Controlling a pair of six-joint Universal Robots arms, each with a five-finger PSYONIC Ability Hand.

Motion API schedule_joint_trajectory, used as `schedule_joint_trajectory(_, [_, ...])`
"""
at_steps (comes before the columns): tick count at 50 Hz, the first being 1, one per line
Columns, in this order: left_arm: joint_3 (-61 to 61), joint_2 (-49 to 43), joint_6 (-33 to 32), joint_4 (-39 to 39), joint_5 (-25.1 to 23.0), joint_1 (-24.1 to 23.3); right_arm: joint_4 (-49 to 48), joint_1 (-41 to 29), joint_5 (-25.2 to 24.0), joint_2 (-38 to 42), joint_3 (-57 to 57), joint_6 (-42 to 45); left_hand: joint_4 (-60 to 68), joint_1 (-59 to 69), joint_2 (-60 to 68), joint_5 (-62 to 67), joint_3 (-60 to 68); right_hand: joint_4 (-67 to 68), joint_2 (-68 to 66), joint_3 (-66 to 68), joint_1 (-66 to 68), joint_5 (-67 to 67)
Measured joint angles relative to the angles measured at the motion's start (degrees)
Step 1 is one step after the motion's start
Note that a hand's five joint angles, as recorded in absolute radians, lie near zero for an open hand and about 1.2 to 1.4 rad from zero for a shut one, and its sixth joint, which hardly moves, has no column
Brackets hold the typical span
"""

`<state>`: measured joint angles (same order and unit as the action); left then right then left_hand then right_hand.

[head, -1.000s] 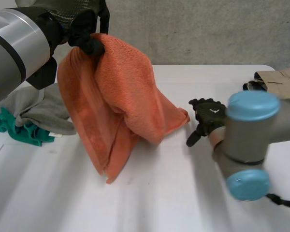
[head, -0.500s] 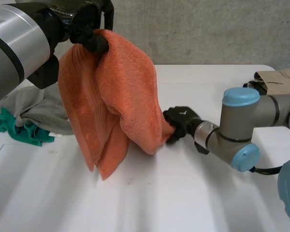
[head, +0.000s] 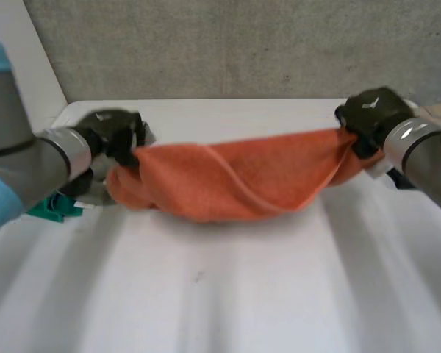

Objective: Fold the laundry.

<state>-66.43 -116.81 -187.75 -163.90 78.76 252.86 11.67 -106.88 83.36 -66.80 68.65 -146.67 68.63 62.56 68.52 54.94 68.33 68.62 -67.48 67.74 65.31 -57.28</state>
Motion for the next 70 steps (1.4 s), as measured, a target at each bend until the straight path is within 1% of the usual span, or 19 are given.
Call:
schedule_joint_trajectory(3, [1.75,-5.08,-1.22,0.0,0.64,-0.1,1.51,-1.32,1.69,3.29,-1.22,2.18,0.0,0.0,0.0,0.0,0.0,0.0,0.0,0.0,0.0,0.0])
schedule_joint_trajectory(7, [7.22,-11.16,-3.62,-0.09,2.23,-0.31,0.08,-2.62,3.86,8.48,-4.94,4.11,0.0,0.0,0.0,0.0,0.0,0.0,0.0,0.24,0.0,0.0])
schedule_joint_trajectory(15, [32.42,-20.11,-6.67,-4.75,2.75,-1.49,-16.82,-4.71,9.15,21.08,-22.67,5.18,0.19,2.84,0.08,0.0,0.0,0.0,0.0,0.39,0.0,0.0])
schedule_joint_trajectory(19, [43.69,-21.78,-5.54,-10.43,3.39,-1.81,-28.09,-5.1,13.84,23.76,-30.02,4.43,0.19,2.84,0.08,0.0,0.0,0.0,0.0,0.39,0.0,0.0])
schedule_joint_trajectory(24, [48.95,-21.76,-2.88,-16.67,6.3,-2.3,-34.95,-5.99,16.0,23.29,-31.88,3.39,0.19,2.83,0.08,0.0,0.0,0.01,0.0,0.39,0.0,-0.51])
schedule_joint_trajectory(28, [46.66,-21.02,-1.51,-18.82,8.53,-2.88,-34.16,-7.02,14.72,21.62,-28.88,2.93,0.19,2.84,0.08,1.17,0.0,0.01,0.0,0.39,0.0,-0.51])
schedule_joint_trajectory(33, [36.57,-19.51,-1.76,-18.61,9.77,-3.17,-30.11,-7.7,12.75,19.93,-22.3,2.52,0.19,2.84,0.08,1.17,0.0,0.02,0.0,0.39,0.0,-0.51])
schedule_joint_trajectory(44, [7.75,-15.14,-10.67,-19.32,12.33,-2.32,-19.02,-7.64,10.4,19.5,-4.55,2.12,-0.1,2.83,-0.1,1.17,-0.12,0.05,0.0,0.39,0.0,-0.51])
schedule_joint_trajectory(47, [1.76,-13.6,-13.04,-19.17,12.52,-2.15,-16.82,-7.63,8.95,19.49,-0.9,1.92,-7.49,-1.73,-7.31,-3.23,-7.16,-1.54,1.79,-1.05,-1.24,0.88])
schedule_joint_trajectory(48, [0.3,-13.1,-13.65,-19.0,12.45,-2.16,-16.38,-7.6,8.45,19.44,-0.1,1.83,-14.94,-10.36,-15.59,-10.84,-15.26,-4.77,4.32,-4.18,-3.2,3.25])
schedule_joint_trajectory(49, [-1.61,-12.34,-14.45,-18.66,12.3,-2.21,-15.93,-7.57,7.79,19.33,0.8,1.7,-21.8,-17.35,-21.64,-17.84,-21.21,-9.92,9.43,-9.25,-7.72,8.87])
schedule_joint_trajectory(51, [-4.83,-10.59,-15.94,-17.77,11.85,-2.42,-15.12,-7.34,6.42,18.82,2.45,1.19,-34.31,-30.35,-34.64,-30.57,-34.26,-25.09,25.73,-24.42,-23.37,24.34])
schedule_joint_trajectory(52, [-6.11,-9.64,-16.61,-17.2,11.6,-2.54,-14.87,-7.19,5.94,18.49,2.97,0.9,-38.27,-34.27,-37.79,-34.6,-37.47,-32.65,32.99,-31.83,-30.65,32.09])
schedule_joint_trajectory(53, [-6.97,-8.82,-17.13,-16.65,11.38,-2.65,-14.68,-7.02,5.59,18.12,3.36,0.58,-38.27,-34.27,-37.79,-34.6,-37.47,-38.56,38.18,-37.79,-35.7,37.56])
schedule_joint_trajectory(54, [-7.72,-7.87,-17.68,-16.0,11.11,-2.76,-14.48,-6.75,5.3,17.6,3.74,0.16,-48.73,-43.99,-47.89,-45.1,-47.71,-43.45,43.07,-42.65,-40.5,42.62])
schedule_joint_trajectory(55, [-8.24,-7.0,-18.16,-15.31,10.88,-2.84,-14.34,-6.53,5.09,17.17,3.98,-0.17,-48.73,-43.99,-47.89,-45.1,-47.71,-45.88,45.87,-44.92,-43.42,45.7])
schedule_joint_trajectory(57, [-8.89,-5.12,-19.21,-13.61,10.29,-2.95,-13.8,-5.67,4.62,15.53,4.69,-1.27,-56.34,-50.53,-55.67,-52.25,-55.45,-52.28,51.33,-51.61,-48.78,52.26])
schedule_joint_trajectory(64, [-5.43,-1.8,-21.74,-8.15,6.94,-1.9,-9.93,-2.5,3.82,9.86,6.82,-2.86,-56.77,-50.36,-56.25,-52.14,-55.86,-52.65,52.16,-52.19,-48.87,53.1])
schedule_joint_trajectory(70, [3.35,-4.45,-22.15,-4.48,3.03,-0.31,-5.94,0.05,3.15,6.95,9.2,-2.27,-52.54,-46.73,-52.53,-48.99,-52.93,-51.73,50.94,-51.02,-47.98,50.2])
